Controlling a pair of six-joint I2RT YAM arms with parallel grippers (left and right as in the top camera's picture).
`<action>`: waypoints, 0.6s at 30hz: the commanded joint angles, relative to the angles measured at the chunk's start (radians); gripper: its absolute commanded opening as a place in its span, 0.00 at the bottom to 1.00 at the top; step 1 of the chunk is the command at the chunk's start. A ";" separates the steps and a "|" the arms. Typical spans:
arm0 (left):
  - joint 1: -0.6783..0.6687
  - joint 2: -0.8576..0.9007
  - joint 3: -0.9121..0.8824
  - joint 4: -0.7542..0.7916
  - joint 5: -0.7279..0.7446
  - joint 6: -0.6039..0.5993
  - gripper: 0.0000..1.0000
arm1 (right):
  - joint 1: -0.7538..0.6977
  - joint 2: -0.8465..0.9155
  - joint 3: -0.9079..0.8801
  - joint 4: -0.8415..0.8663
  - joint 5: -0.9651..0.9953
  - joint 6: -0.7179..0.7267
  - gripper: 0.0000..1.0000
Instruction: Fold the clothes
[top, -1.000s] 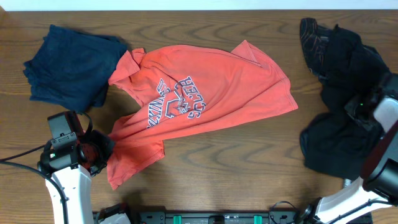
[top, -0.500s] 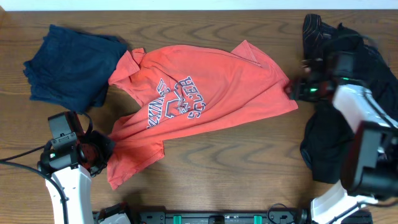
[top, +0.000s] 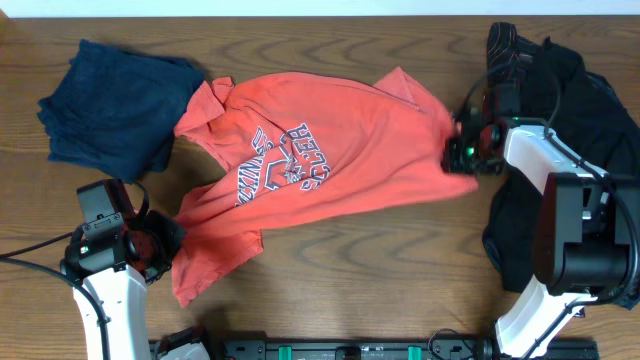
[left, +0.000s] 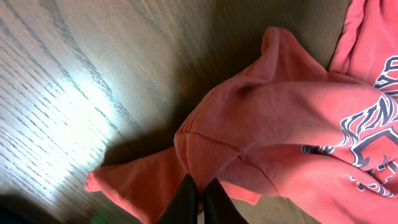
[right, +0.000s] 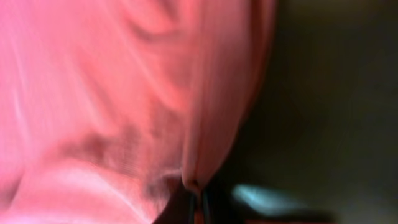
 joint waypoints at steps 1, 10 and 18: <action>0.006 0.000 0.013 -0.003 -0.018 0.018 0.06 | 0.004 -0.091 0.061 -0.179 -0.070 0.012 0.01; 0.006 0.000 0.013 -0.003 -0.018 0.018 0.06 | -0.004 -0.232 0.230 -0.005 0.146 0.192 0.24; 0.006 0.000 0.013 -0.003 -0.018 0.018 0.06 | 0.016 -0.082 0.229 -0.200 0.237 0.193 0.43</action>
